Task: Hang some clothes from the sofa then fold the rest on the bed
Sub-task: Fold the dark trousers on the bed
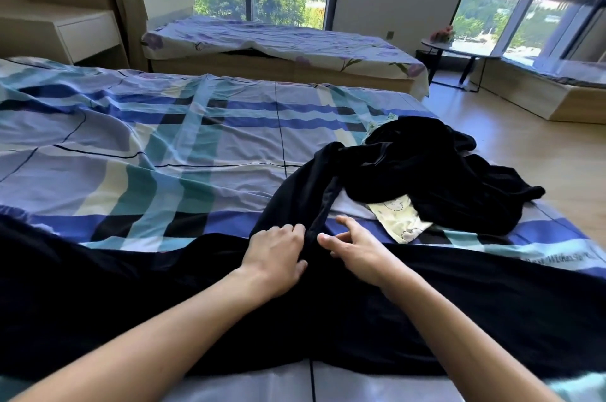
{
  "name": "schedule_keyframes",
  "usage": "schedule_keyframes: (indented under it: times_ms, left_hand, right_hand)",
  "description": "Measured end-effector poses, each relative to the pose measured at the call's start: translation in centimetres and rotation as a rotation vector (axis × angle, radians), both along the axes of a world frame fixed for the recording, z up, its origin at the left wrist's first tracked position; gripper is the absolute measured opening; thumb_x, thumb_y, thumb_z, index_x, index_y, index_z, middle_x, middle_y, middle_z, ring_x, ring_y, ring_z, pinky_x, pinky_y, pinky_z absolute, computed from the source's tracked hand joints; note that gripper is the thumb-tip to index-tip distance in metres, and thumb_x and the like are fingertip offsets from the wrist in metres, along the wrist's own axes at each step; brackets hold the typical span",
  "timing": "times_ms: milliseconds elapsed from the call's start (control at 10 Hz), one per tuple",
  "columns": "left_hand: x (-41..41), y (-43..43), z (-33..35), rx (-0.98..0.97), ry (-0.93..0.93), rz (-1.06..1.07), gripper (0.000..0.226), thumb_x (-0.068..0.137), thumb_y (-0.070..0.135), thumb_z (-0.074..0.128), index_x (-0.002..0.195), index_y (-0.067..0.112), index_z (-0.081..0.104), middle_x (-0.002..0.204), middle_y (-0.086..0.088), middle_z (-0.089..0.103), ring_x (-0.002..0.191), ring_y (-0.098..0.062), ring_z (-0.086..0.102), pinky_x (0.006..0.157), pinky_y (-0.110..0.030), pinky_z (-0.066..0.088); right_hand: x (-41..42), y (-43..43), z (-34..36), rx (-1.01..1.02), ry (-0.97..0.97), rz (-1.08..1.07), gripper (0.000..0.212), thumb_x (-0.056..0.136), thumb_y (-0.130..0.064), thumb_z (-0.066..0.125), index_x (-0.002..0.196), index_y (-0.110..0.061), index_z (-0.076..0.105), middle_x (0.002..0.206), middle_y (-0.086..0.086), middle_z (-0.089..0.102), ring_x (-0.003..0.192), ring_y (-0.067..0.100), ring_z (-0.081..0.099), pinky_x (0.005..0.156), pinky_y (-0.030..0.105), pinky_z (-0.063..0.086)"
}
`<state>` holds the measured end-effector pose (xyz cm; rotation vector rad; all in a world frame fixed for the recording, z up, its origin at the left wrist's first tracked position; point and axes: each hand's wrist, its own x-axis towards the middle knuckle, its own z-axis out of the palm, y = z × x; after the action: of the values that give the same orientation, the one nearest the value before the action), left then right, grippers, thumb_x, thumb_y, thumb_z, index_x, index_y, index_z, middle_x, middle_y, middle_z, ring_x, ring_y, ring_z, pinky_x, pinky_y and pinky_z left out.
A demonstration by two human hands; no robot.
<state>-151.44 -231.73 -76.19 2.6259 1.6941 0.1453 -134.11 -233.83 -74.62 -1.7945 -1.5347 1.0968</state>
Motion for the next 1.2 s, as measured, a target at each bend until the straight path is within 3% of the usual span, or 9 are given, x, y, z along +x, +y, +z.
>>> schedule_keyframes:
  times_ms: [200,400,500,600,700,800,1000,1100,1200]
  left_hand:
    - [-1.8,-0.5,3.0,0.068,-0.422,-0.458,0.02,0.081,0.021,0.055,0.095,0.025,0.068,0.088,0.008,0.062,0.09,-0.015,0.061,0.078,-0.029,0.047]
    - [-2.5,-3.8,3.0,-0.283,-0.169,-0.699,0.027,0.081,0.023,0.064,0.106,0.029,0.071,0.098,0.01,0.068,0.098,-0.01,0.057,0.093,-0.022,0.043]
    - [-1.7,-4.6,2.3,-0.325,-0.103,-0.676,0.033,0.084,0.027,0.064,0.116,0.032,0.069,0.107,0.009,0.068,0.106,-0.013,0.058,0.093,-0.03,0.047]
    - [-1.6,-5.4,1.9,-0.381,-0.046,-0.669,0.039,0.086,0.028,0.064,0.125,0.033,0.066,0.119,0.01,0.066,0.115,-0.013,0.056,0.095,-0.029,0.047]
    - [-1.9,-5.9,1.5,-0.381,0.003,-0.637,0.048,0.088,0.03,0.063,0.136,0.034,0.057,0.134,0.01,0.061,0.126,-0.015,0.053,0.102,-0.035,0.046]
    - [-2.3,-5.5,1.5,-0.344,-0.001,-0.583,0.054,0.089,0.033,0.061,0.141,0.037,0.047,0.14,0.007,0.057,0.13,-0.018,0.053,0.104,-0.039,0.046]
    - [-2.4,-5.5,3.8,-0.453,-0.035,-0.506,0.061,0.089,0.046,0.067,0.144,0.033,0.043,0.136,0.006,0.055,0.125,-0.017,0.049,0.103,-0.03,0.042]
    - [-4.7,-4.4,5.8,-0.55,-0.033,-0.426,0.05,0.083,0.05,0.073,0.127,0.03,0.058,0.115,0.011,0.061,0.107,-0.01,0.055,0.091,-0.026,0.043]
    - [-8.0,-2.8,6.6,-0.562,0.205,-0.276,0.055,0.078,0.051,0.077,0.126,0.031,0.059,0.115,0.01,0.057,0.109,-0.01,0.054,0.09,-0.027,0.042]
  right_hand:
    - [2.2,1.5,-0.4,-0.096,0.358,-0.194,0.051,0.098,-0.042,0.059,0.142,-0.019,0.047,0.116,0.005,0.066,0.098,0.017,0.069,0.081,0.03,0.054]
    - [3.3,4.4,-1.9,-0.14,0.737,-0.294,0.037,0.089,-0.032,0.072,0.119,-0.013,0.064,0.095,0.003,0.076,0.076,0.016,0.074,0.063,0.029,0.059]
    - [3.2,6.4,-2.4,-0.117,0.733,-0.365,0.075,0.065,-0.039,0.091,0.126,-0.003,0.065,0.107,0.011,0.075,0.08,0.021,0.073,0.064,0.031,0.059]
    - [3.8,7.3,-1.1,-0.15,0.751,-0.343,0.076,0.059,-0.033,0.095,0.119,0.003,0.067,0.101,0.016,0.076,0.085,0.027,0.075,0.068,0.037,0.062]
    - [4.5,5.9,2.3,-0.131,0.854,-0.237,0.018,0.092,-0.009,0.059,0.103,0.0,0.07,0.091,0.015,0.075,0.076,0.025,0.074,0.077,0.037,0.062]
    - [7.2,4.2,6.3,0.091,0.975,-0.227,0.019,0.094,-0.009,0.054,0.091,-0.008,0.072,0.094,0.01,0.072,0.085,0.024,0.071,0.096,0.036,0.054]
    - [14.8,-2.8,8.9,0.435,1.157,-0.241,0.023,0.087,-0.022,0.064,0.108,-0.018,0.073,0.12,0.0,0.071,0.121,0.017,0.063,0.112,0.034,0.043]
    - [20.4,-1.8,3.8,0.473,1.181,-0.361,0.068,0.082,-0.033,0.076,0.143,-0.011,0.054,0.155,0.01,0.044,0.145,0.027,0.041,0.117,0.044,0.035]
    - [35.7,-2.4,1.6,0.522,1.188,-0.438,0.079,0.077,-0.035,0.081,0.147,-0.02,0.05,0.155,0.01,0.045,0.142,0.027,0.045,0.116,0.049,0.036]
